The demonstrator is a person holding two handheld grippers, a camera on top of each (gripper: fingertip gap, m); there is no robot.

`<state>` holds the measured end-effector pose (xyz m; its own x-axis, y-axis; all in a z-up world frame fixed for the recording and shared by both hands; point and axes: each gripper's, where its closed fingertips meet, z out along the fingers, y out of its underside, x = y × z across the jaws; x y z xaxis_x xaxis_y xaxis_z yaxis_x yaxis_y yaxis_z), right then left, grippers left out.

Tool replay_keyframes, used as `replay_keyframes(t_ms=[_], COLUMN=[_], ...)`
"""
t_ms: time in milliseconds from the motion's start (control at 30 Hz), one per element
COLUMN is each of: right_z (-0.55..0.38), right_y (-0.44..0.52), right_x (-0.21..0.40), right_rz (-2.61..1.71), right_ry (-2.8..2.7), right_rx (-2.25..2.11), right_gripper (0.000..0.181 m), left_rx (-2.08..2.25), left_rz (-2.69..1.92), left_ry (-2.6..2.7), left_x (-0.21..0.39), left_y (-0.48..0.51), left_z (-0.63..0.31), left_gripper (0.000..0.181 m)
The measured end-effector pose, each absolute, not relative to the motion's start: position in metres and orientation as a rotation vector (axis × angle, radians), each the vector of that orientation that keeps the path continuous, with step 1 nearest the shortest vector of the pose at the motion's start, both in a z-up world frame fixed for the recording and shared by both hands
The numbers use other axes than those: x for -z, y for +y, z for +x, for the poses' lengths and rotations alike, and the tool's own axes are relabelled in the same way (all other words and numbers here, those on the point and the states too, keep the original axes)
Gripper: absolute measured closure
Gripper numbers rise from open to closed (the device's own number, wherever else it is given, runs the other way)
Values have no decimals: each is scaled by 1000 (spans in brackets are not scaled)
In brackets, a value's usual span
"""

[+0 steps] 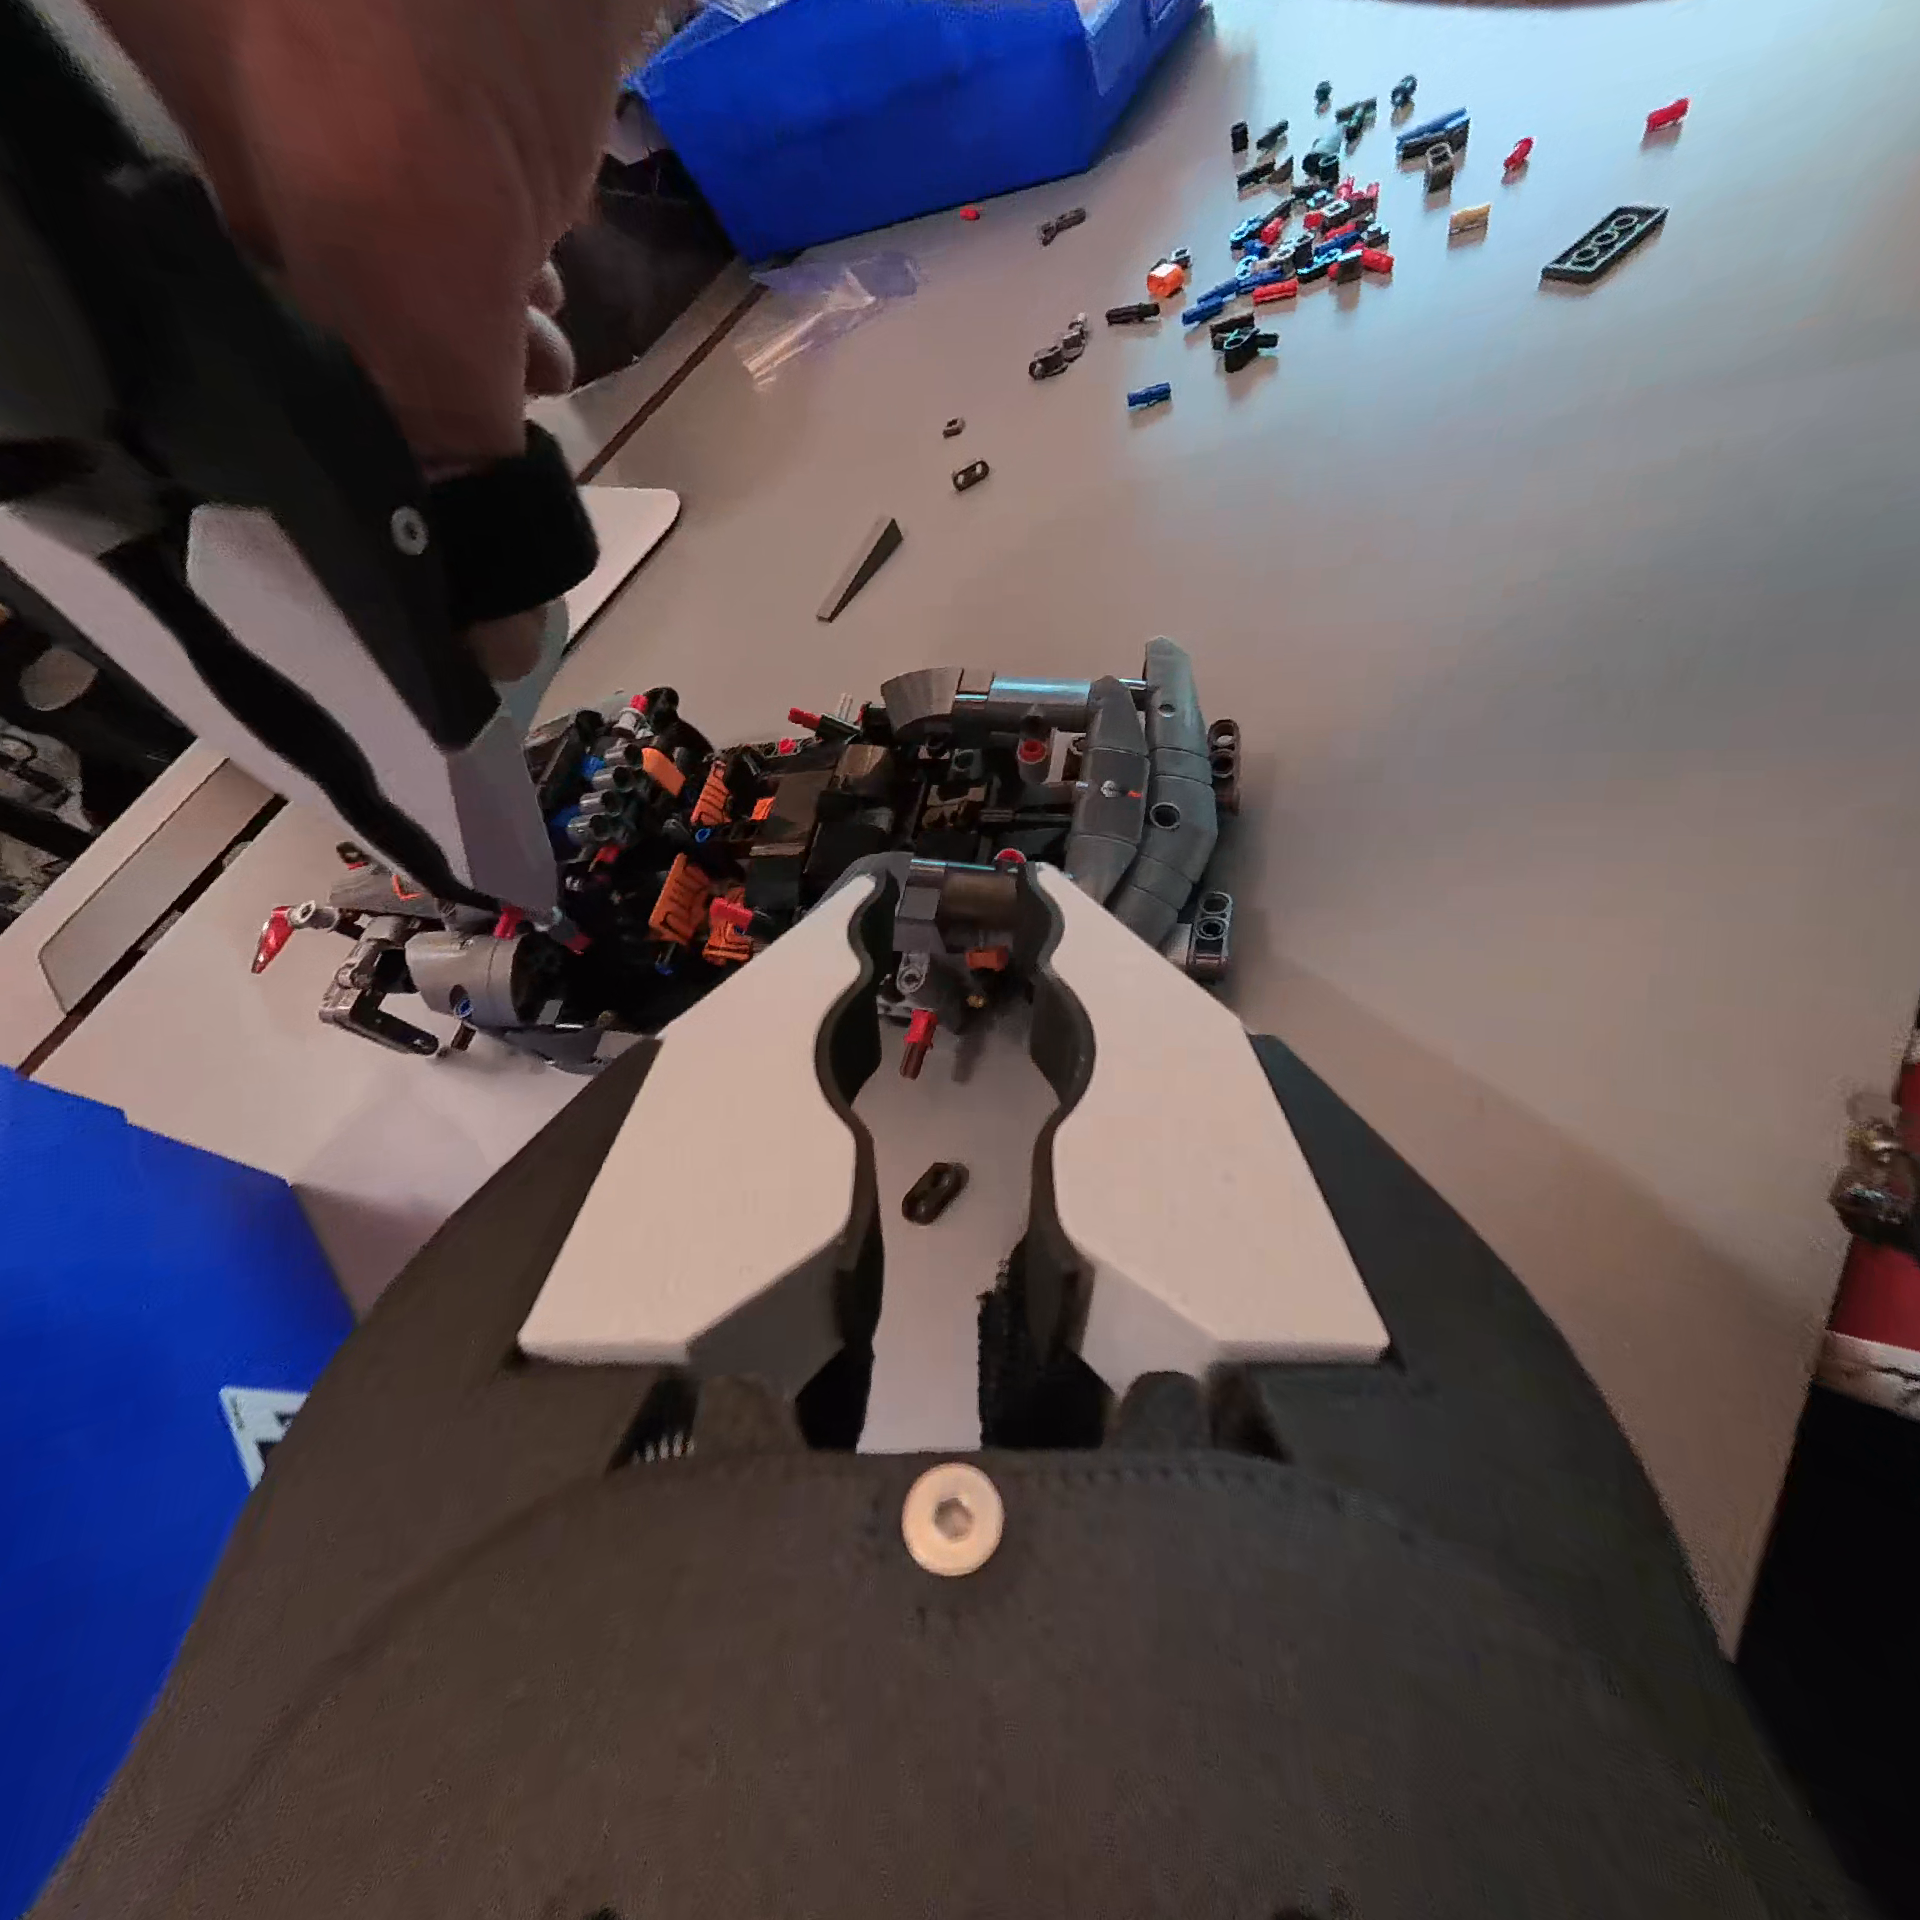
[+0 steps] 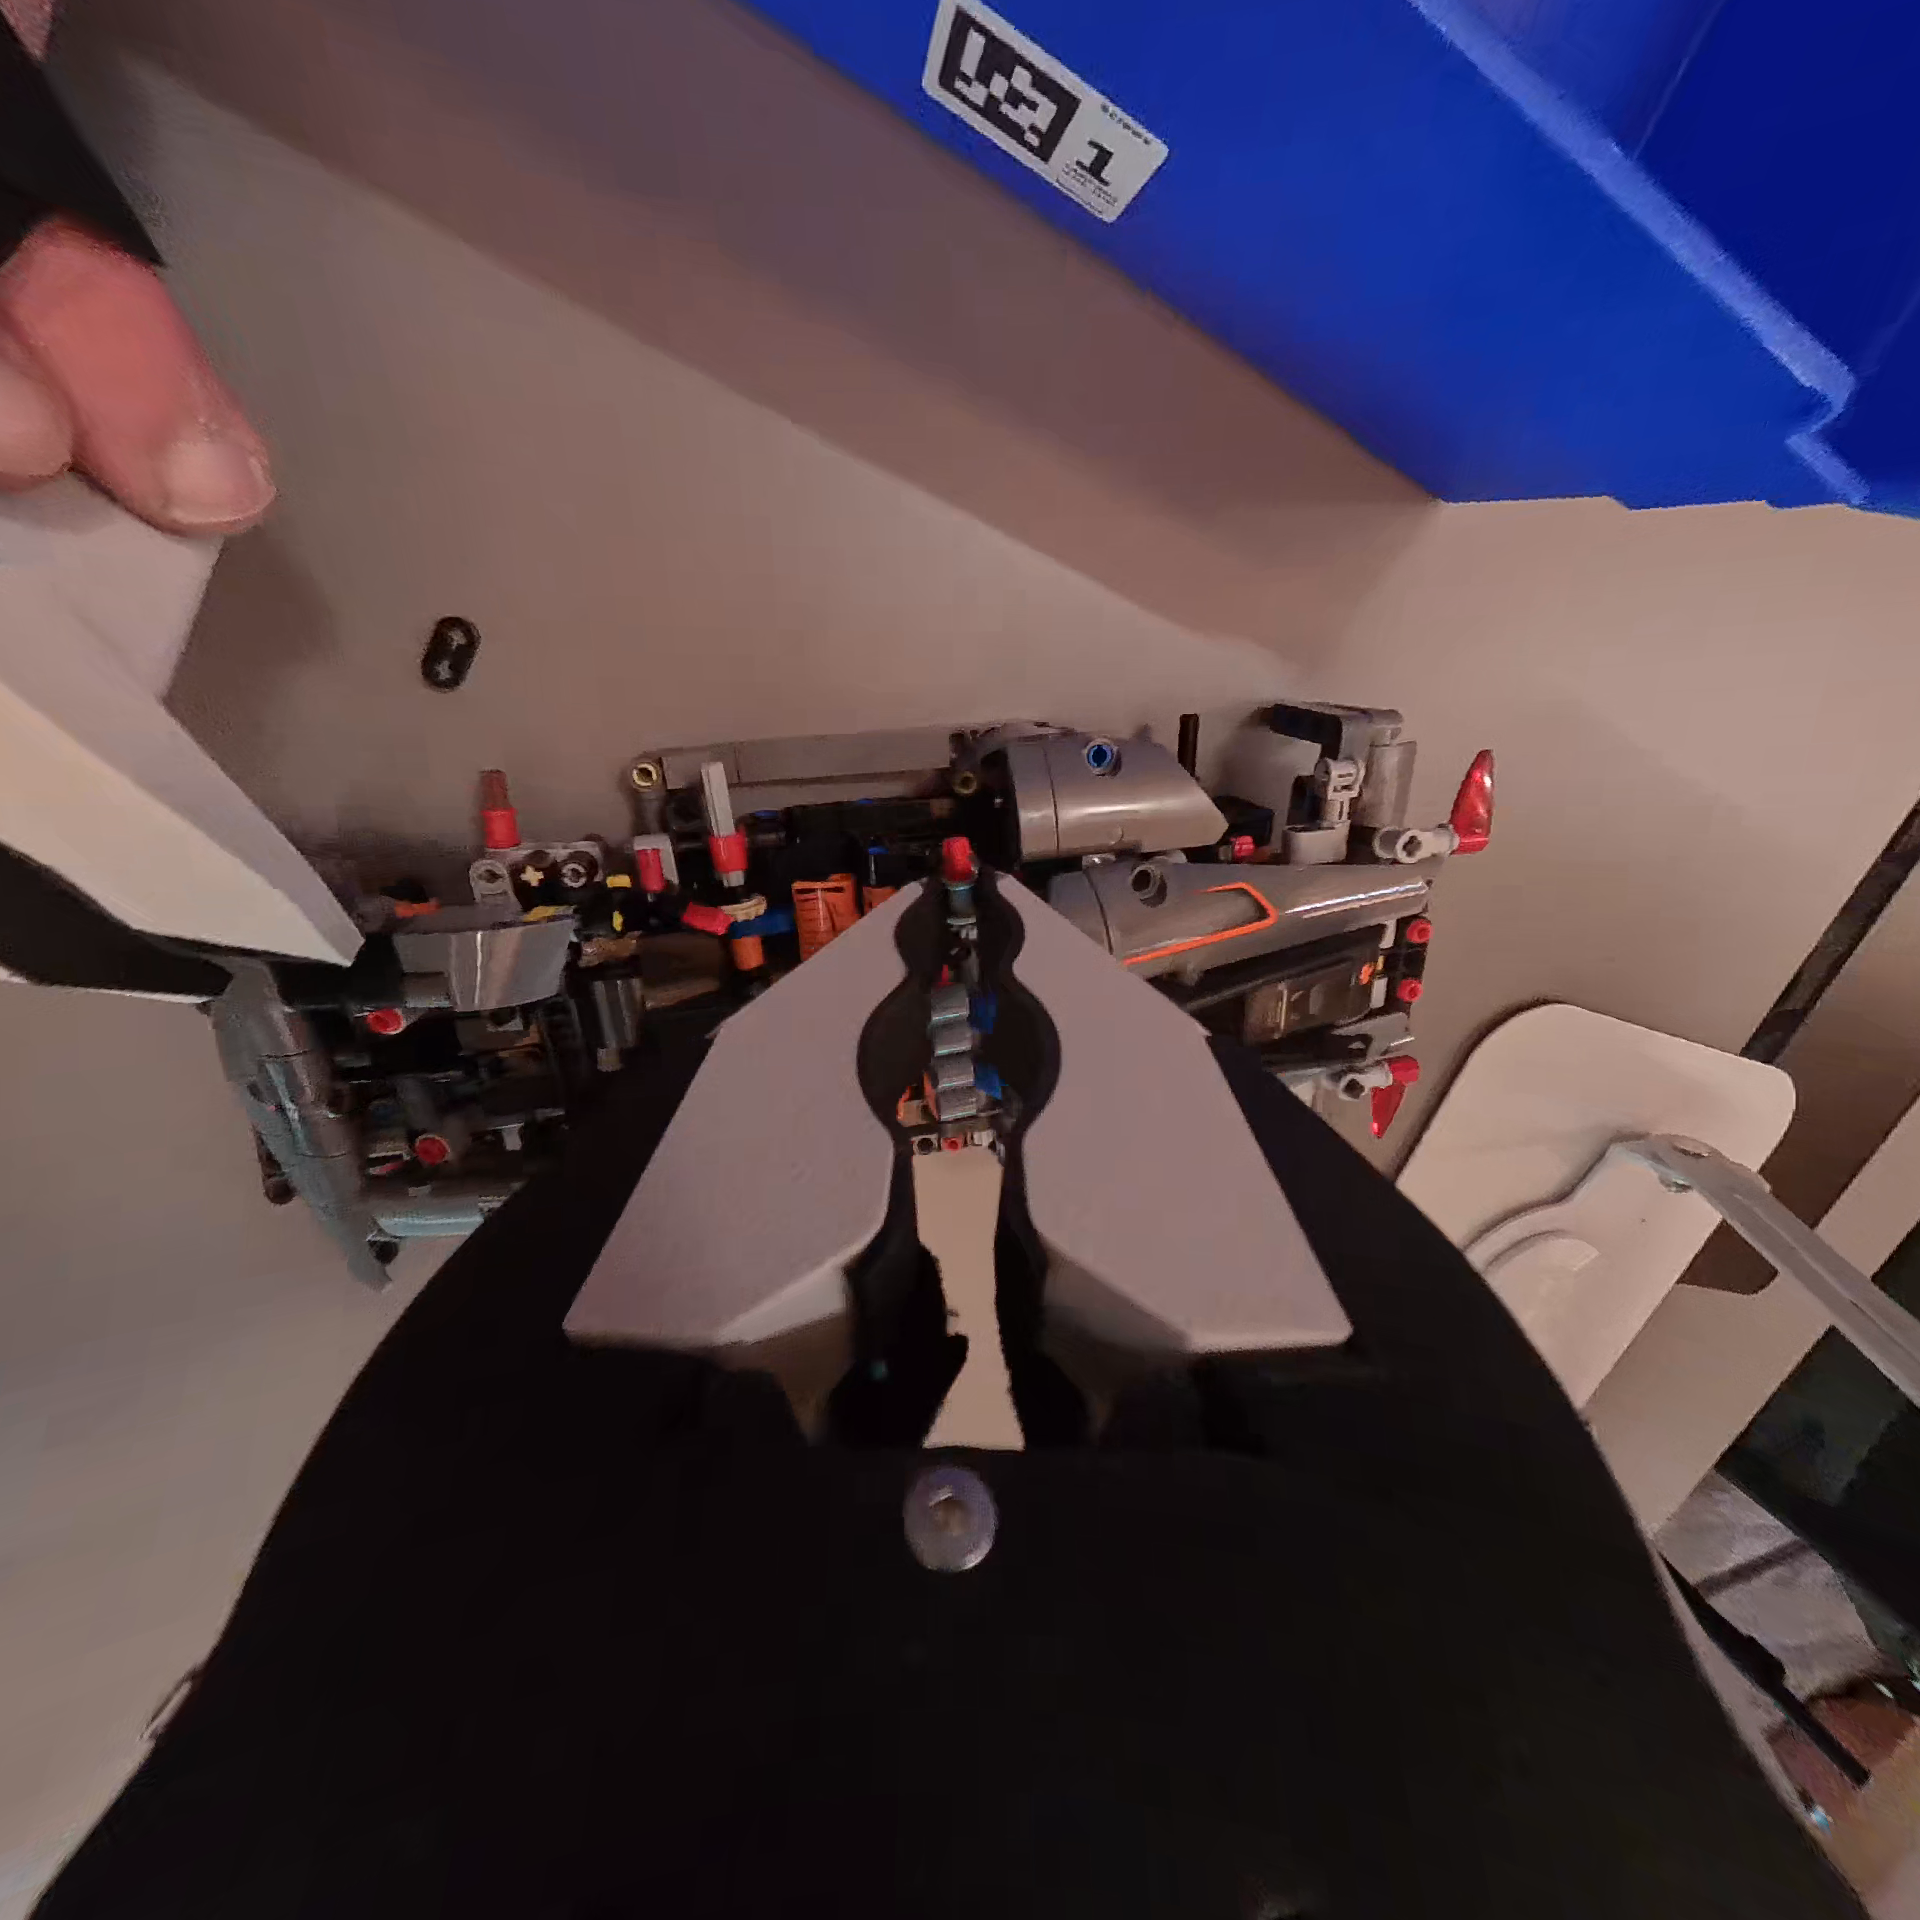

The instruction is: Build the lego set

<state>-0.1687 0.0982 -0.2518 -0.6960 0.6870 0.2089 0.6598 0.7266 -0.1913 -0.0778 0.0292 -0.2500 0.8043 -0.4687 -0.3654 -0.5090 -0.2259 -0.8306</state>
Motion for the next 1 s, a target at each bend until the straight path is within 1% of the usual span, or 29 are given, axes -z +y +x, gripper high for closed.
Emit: replay_keyframes(t_ms=[133, 333, 600, 1000], right_z=[-171, -174, -174, -171], right_y=[104, 102, 105, 111], right_x=[260, 263, 263, 263], right_rz=[-1063, -1069, -1042, -1019], right_ry=[-2699, -2724, -2756, -2778], right_rx=[-77, -89, 25, 3], right_gripper=[178, 178, 178, 178], left_rx=[-8, 36, 30, 44], left_rz=[-1878, -1886, -1883, -1895], left_ry=[748, 728, 739, 728], left_x=[262, 263, 264, 265], left_y=[31, 32, 33, 34], left_z=[-76, -77, -76, -77], left_gripper=[160, 160, 163, 166])
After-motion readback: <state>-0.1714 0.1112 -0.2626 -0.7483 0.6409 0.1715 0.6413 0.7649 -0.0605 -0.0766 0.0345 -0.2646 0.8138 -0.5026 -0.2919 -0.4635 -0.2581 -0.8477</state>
